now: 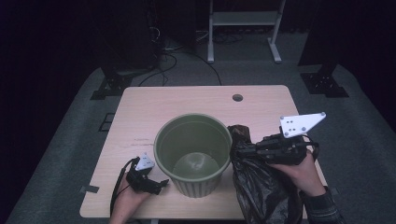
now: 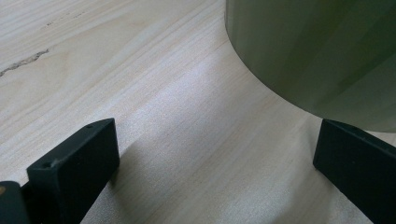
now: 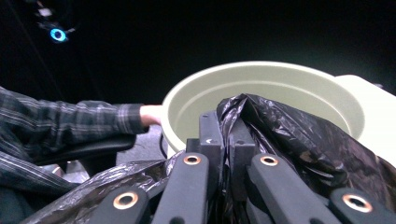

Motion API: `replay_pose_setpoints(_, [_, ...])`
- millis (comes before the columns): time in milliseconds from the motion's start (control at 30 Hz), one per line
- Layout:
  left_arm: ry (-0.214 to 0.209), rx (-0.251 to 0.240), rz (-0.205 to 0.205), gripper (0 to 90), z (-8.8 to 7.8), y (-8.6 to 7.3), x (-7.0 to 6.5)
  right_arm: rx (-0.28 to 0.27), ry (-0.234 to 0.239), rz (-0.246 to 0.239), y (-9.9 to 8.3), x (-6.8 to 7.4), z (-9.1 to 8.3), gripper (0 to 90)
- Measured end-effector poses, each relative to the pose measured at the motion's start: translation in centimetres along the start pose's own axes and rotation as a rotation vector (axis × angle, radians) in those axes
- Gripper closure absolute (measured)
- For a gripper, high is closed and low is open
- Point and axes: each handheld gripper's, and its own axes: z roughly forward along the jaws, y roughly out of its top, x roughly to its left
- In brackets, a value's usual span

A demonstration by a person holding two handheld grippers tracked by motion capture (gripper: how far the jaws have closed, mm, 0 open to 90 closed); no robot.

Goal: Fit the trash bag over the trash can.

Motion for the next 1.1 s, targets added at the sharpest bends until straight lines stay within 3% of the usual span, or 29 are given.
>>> replay_pose_setpoints(100, [0.000,0.000,0.000,0.0,0.0,0.0,0.0,-0.017,0.054,-0.001,0.9,0.0,0.3,87.8])
replay_pose_setpoints(267, [0.000,0.000,0.000,0.0,0.0,0.0,0.0,0.000,0.108,-0.019,2.6,0.1,1.3,87.8])
replay_pose_setpoints(367, [0.000,0.000,0.000,0.0,0.0,0.0,0.0,0.002,0.168,-0.022,3.7,0.1,2.1,87.8])
replay_pose_setpoints(567, [0.000,0.000,0.000,0.0,0.0,0.0,0.0,0.015,0.229,-0.031,5.0,0.3,3.6,87.8])
replay_pose_setpoints(867, [0.000,0.000,0.001,0.0,0.0,0.0,0.0,0.045,0.315,-0.035,6.6,0.3,8.0,87.8])
replay_pose_setpoints(1100, [0.000,0.000,0.001,0.0,0.0,0.0,0.0,0.070,0.373,-0.033,7.4,1.4,12.1,87.8])
